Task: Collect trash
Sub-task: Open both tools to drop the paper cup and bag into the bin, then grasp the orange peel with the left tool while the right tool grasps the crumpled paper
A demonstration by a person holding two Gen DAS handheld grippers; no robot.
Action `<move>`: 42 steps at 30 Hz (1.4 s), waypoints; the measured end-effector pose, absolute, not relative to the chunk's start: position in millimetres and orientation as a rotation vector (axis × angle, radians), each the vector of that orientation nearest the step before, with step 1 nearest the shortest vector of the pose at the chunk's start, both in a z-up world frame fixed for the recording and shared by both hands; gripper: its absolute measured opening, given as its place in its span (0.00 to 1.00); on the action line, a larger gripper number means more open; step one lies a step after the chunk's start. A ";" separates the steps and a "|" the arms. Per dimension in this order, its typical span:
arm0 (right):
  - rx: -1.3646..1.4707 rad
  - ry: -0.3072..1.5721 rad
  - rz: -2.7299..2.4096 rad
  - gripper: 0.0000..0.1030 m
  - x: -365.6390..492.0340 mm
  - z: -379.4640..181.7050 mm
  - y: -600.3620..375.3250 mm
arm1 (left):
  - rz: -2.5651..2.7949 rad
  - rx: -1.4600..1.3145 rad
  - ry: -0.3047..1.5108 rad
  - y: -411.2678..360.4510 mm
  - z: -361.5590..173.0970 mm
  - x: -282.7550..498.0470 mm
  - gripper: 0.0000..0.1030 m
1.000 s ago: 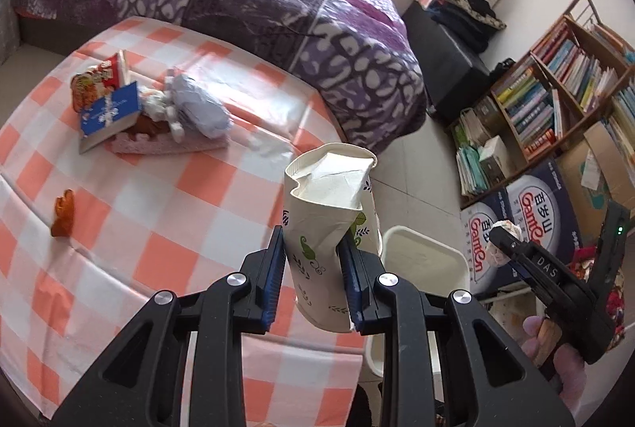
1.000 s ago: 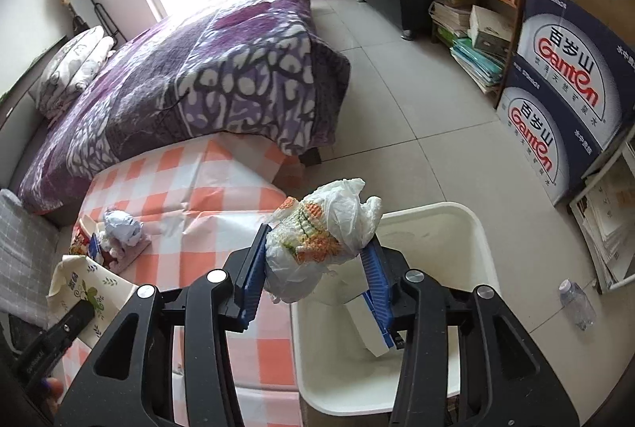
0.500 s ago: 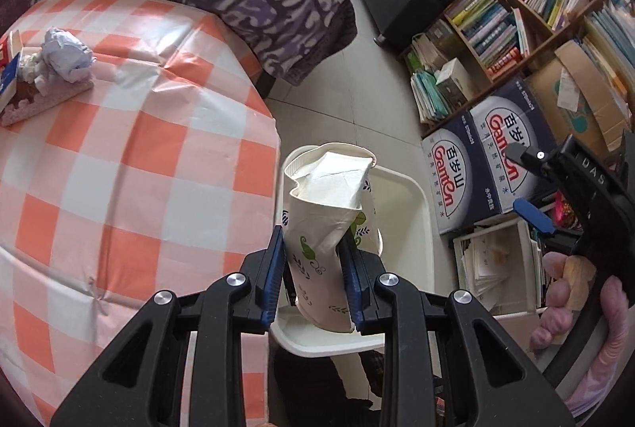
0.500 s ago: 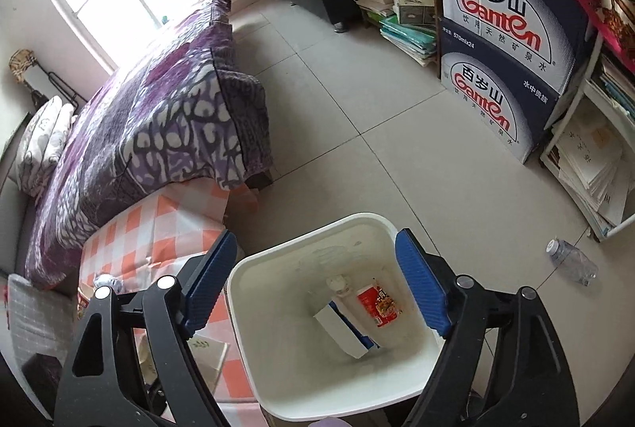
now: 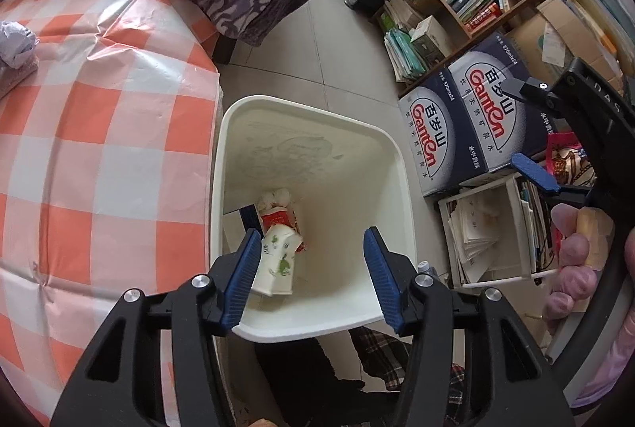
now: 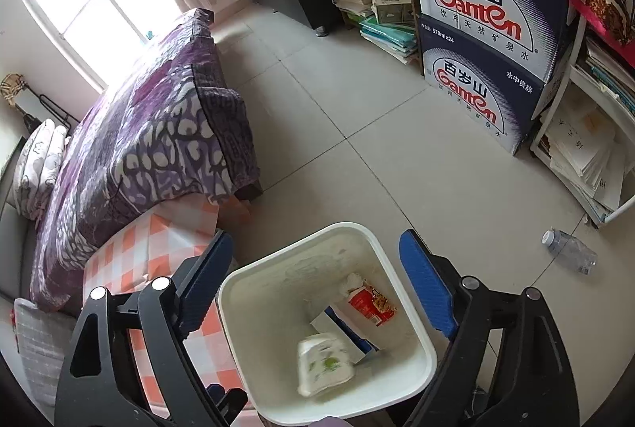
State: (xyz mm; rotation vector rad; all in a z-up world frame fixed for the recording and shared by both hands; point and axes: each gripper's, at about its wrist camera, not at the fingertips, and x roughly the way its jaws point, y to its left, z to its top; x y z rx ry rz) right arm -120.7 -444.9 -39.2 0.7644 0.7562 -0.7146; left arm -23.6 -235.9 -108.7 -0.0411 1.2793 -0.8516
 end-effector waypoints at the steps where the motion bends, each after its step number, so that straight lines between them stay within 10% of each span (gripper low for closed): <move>1: 0.758 0.759 -0.713 0.82 -118.8 -39.2 -442.3 | -0.846 -0.045 1.278 -233.0 -107.8 -21.6 0.52; 18: 0.564 0.901 -0.619 0.93 -55.3 -51.4 -362.7 | -0.486 0.035 1.232 -132.2 -113.9 40.2 0.68; 42: 0.505 1.025 -0.452 0.93 28.6 -88.9 -258.4 | -0.050 -0.043 1.303 65.6 -156.7 152.7 0.66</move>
